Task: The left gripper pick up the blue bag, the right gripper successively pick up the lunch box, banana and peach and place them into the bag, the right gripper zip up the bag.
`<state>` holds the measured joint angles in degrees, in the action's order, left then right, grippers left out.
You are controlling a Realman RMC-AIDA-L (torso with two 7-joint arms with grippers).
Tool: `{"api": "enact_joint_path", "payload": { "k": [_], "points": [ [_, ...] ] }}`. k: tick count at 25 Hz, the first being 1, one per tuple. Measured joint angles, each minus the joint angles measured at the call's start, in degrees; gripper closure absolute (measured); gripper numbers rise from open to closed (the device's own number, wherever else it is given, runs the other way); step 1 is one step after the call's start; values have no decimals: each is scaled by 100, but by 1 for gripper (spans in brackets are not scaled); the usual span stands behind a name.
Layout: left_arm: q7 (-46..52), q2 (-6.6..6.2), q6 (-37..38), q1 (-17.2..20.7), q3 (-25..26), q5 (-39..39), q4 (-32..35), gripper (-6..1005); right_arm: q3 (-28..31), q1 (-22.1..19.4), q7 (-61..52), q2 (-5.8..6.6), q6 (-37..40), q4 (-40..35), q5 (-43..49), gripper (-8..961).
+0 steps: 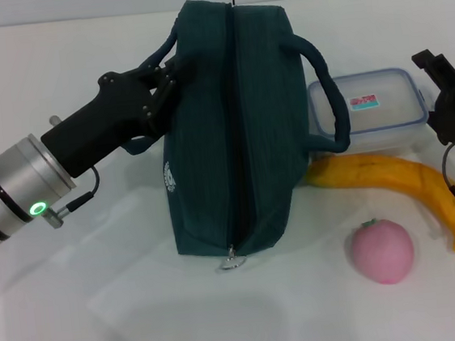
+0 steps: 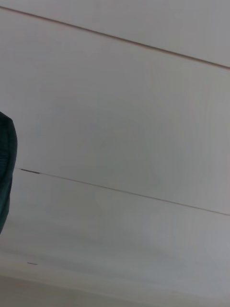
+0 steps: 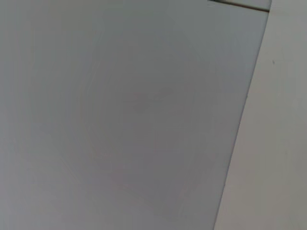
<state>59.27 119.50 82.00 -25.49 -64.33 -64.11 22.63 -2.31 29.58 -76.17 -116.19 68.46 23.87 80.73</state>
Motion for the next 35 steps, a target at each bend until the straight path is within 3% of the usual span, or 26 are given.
{"api": "enact_joint_path", "payload": {
  "k": [4, 9, 11, 17, 28, 35],
  "points": [
    [-2, 4, 0, -3, 0, 14, -24, 959, 10, 17, -2, 0, -23, -31, 23, 94],
    [-3, 10, -19, -31, 0, 23, -31, 960, 13, 35, -38, 0, -115, -70, 58, 294],
    [-4, 12, -41, -54, 0, 23, -50, 960, 14, 37, -43, 0, -118, -78, 59, 528],
    [-32, 14, -50, -70, 0, 23, -58, 960, -26, 39, -6, 0, 5, -140, 72, 757],
    [-48, 13, 226, -70, 0, 16, -46, 961, -48, 36, -12, 0, 67, -430, 376, 870],
    [134, -63, 714, -67, -5, -25, 12, 961, -119, -77, 109, 0, 994, -1132, 959, 868]
  ]
}}
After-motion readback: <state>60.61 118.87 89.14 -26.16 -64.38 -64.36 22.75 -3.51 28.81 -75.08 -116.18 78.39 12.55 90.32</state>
